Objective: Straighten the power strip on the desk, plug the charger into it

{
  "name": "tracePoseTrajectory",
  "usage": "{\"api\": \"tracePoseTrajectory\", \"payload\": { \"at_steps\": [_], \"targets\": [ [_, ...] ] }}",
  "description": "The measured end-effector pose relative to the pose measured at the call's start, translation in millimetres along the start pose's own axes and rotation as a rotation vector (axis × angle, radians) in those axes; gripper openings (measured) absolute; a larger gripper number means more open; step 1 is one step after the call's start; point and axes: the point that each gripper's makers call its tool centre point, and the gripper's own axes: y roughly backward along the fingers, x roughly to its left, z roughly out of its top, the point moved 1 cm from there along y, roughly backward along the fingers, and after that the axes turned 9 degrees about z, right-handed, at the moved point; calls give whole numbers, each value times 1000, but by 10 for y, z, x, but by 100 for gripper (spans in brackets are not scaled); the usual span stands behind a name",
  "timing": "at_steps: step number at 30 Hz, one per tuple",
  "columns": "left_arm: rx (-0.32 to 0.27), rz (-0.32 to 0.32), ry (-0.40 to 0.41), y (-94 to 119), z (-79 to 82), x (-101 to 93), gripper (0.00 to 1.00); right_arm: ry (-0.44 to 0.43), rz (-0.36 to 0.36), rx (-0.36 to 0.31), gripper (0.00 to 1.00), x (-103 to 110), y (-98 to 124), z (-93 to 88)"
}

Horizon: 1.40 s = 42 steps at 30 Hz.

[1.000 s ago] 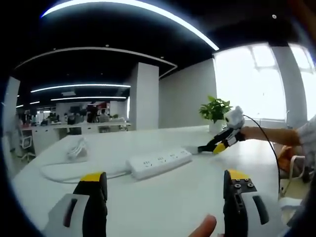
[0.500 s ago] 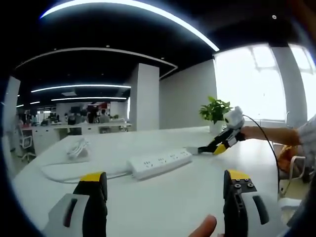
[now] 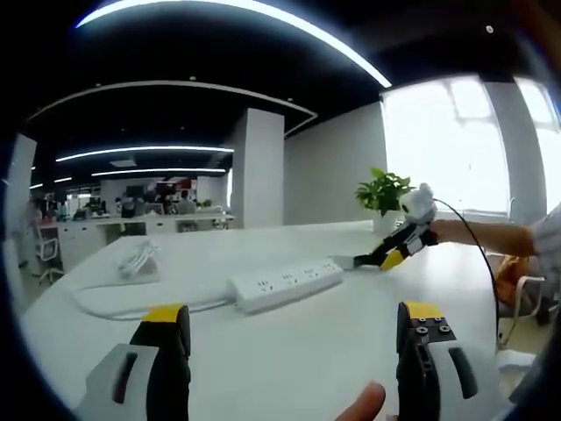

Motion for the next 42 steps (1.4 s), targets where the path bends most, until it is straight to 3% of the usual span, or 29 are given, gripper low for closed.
{"api": "tracePoseTrajectory", "payload": {
  "at_steps": [11,23,42],
  "targets": [
    [3,-18,8,-25,-12,-41,99,8,2,19,41,-5,19,3],
    [2,16,3,28,12,24,99,15,20,38,38,-36,-47,26],
    [8,13,-1,26,-7,28,99,40,45,165,29,-30,-96,-113]
  ]
}}
